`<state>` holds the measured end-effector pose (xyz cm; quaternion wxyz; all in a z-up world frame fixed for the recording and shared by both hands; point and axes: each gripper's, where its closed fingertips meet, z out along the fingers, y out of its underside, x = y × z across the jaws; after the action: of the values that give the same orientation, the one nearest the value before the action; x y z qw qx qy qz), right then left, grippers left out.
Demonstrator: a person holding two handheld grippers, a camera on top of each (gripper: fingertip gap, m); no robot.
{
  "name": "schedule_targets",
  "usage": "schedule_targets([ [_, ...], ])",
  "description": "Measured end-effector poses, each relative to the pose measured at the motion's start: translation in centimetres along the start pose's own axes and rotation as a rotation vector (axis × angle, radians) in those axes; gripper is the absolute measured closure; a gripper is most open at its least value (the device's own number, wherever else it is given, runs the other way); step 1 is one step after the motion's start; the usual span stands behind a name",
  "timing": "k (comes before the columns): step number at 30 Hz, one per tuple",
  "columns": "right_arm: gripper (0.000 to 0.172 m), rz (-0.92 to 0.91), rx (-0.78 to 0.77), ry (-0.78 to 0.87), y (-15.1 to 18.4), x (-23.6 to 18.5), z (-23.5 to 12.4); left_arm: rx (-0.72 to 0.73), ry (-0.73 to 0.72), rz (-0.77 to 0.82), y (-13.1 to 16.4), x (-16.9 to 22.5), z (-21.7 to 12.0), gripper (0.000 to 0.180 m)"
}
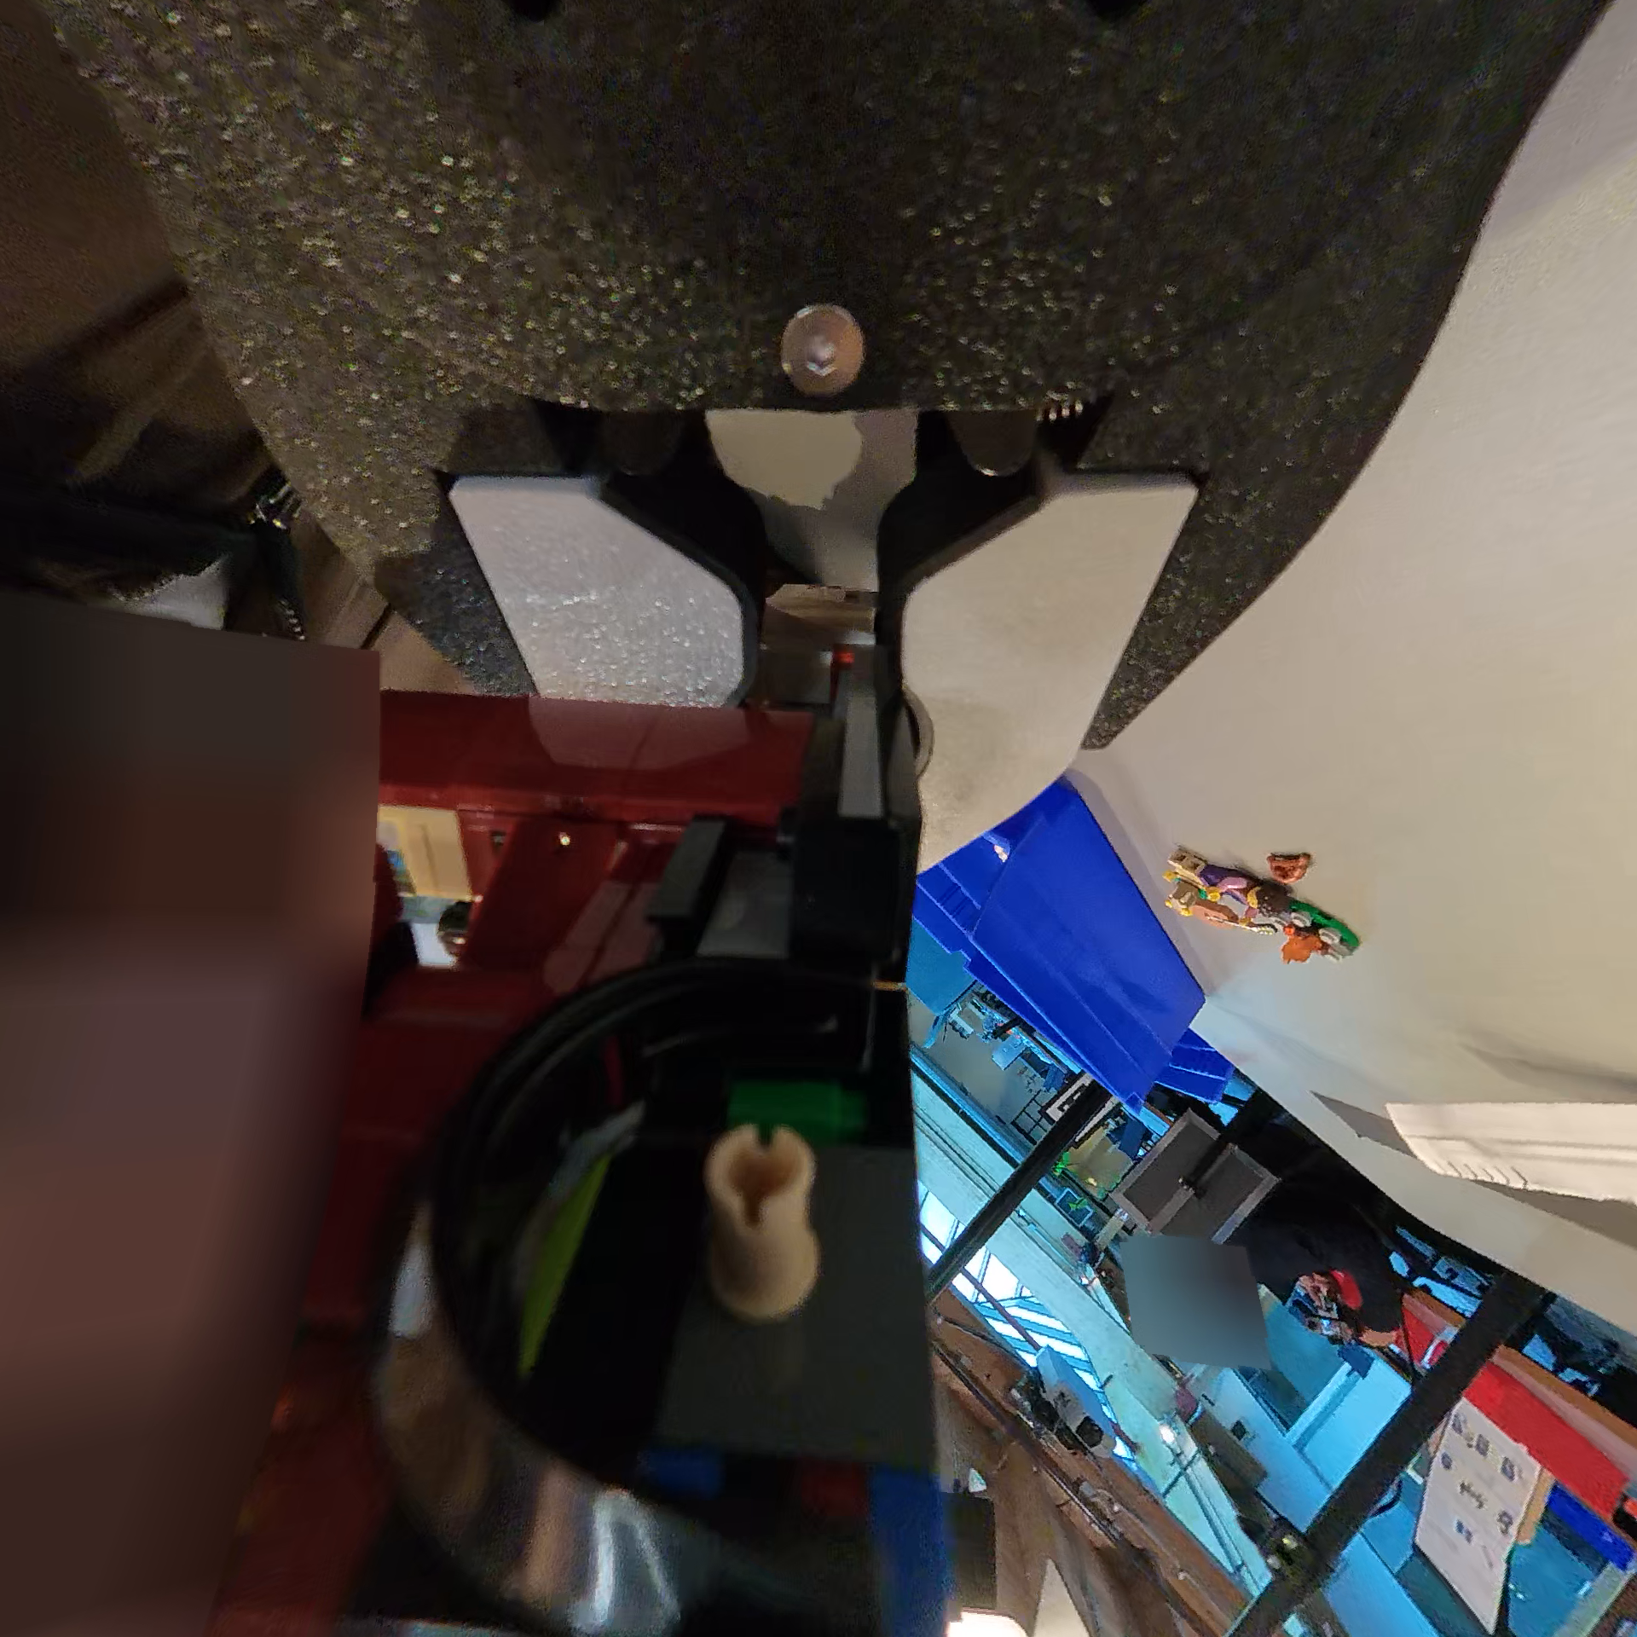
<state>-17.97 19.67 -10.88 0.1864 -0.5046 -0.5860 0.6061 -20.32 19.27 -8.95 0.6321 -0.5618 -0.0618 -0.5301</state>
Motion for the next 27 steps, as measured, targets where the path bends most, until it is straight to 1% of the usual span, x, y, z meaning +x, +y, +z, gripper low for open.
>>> schedule_targets([
  [6,0.136,0.000,0.001,0.007,0.4,0.1,0.4,-0.023,0.003,0.021,0.4,0.2,0.2,0.158],
  [16,0.138,0.033,0.023,-0.044,0.5,0.1,0.3,-0.030,0.007,-0.005,0.5,0.2,0.2,0.154],
  [18,0.138,0.026,0.021,-0.045,0.5,0.1,0.3,-0.034,0.001,0.004,0.5,0.2,0.2,0.157],
  [21,0.135,0.005,0.001,-0.048,0.6,0.1,0.3,-0.054,-0.011,0.031,0.5,0.2,0.2,0.157],
  [22,0.126,-0.007,0.002,-0.050,0.5,0.0,0.3,-0.064,-0.016,0.041,0.6,0.2,0.3,0.157],
  [23,0.122,-0.019,0.000,-0.049,0.5,-0.1,0.3,-0.080,-0.019,0.052,0.8,0.2,0.3,0.157],
  [25,0.121,-0.037,0.003,-0.045,0.4,-0.2,0.3,-0.113,-0.028,0.081,1.1,0.2,0.4,0.157],
  [27,0.124,-0.040,0.004,-0.048,0.4,-0.2,0.3,-0.141,-0.034,0.113,1.4,0.3,0.5,0.157],
])
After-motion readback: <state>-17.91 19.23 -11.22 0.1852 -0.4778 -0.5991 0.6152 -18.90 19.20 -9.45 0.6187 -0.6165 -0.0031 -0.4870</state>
